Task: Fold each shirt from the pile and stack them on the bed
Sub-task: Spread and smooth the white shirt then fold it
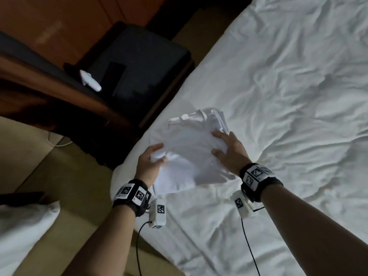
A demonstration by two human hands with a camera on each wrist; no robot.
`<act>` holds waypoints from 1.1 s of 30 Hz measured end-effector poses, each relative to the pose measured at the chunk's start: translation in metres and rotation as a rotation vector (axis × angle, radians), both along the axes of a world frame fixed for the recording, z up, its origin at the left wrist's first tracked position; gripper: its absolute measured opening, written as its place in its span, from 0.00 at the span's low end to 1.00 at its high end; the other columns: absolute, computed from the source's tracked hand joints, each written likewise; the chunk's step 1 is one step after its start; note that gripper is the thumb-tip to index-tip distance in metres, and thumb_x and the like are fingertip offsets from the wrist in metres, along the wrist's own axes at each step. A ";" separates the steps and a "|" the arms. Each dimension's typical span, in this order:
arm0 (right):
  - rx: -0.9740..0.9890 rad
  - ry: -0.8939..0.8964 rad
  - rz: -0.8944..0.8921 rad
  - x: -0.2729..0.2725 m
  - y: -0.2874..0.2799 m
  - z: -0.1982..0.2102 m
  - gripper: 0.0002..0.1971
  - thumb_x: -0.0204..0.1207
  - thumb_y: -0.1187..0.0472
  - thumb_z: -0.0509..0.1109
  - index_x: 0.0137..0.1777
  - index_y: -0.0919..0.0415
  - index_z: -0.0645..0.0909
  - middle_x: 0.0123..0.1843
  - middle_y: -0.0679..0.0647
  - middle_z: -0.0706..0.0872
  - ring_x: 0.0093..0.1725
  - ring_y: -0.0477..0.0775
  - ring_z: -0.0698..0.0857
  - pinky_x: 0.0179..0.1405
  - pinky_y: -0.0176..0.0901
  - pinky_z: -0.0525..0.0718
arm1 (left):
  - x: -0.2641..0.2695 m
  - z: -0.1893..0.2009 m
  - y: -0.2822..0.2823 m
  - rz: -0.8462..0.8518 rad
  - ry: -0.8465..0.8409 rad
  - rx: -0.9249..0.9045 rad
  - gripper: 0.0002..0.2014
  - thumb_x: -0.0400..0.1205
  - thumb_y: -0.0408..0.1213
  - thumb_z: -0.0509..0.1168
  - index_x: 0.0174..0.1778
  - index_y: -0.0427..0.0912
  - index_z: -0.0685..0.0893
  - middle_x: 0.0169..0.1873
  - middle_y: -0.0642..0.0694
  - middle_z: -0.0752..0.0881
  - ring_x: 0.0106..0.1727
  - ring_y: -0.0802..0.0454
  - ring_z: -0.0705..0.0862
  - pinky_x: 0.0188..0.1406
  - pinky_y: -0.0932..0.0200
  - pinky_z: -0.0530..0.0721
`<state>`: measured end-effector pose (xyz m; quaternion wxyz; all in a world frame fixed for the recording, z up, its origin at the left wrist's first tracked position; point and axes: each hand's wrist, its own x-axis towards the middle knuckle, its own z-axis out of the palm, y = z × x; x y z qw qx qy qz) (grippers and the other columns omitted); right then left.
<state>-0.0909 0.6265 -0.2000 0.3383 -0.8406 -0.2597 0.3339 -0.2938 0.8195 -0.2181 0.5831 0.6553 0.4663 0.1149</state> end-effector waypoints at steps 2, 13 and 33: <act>-0.054 0.032 -0.011 0.002 0.002 -0.008 0.27 0.80 0.60 0.74 0.78 0.44 0.76 0.74 0.57 0.76 0.72 0.63 0.79 0.75 0.50 0.76 | -0.005 -0.006 0.000 0.006 0.034 -0.002 0.22 0.77 0.22 0.76 0.63 0.47 0.88 0.63 0.53 0.89 0.64 0.67 0.84 0.66 0.63 0.82; -0.220 -0.567 0.299 -0.068 -0.004 -0.021 0.34 0.88 0.39 0.47 0.91 0.50 0.48 0.92 0.59 0.38 0.90 0.61 0.37 0.89 0.63 0.41 | 0.016 -0.021 -0.060 -0.603 0.486 0.926 0.36 0.87 0.55 0.52 0.88 0.37 0.61 0.88 0.28 0.54 0.89 0.30 0.53 0.83 0.25 0.53; -0.361 -0.354 -0.307 -0.035 -0.228 0.100 0.19 0.87 0.50 0.59 0.74 0.52 0.78 0.80 0.52 0.75 0.80 0.56 0.70 0.80 0.57 0.67 | 0.126 0.112 -0.237 -1.136 0.238 0.725 0.18 0.87 0.42 0.59 0.72 0.44 0.82 0.71 0.42 0.80 0.72 0.40 0.78 0.70 0.42 0.75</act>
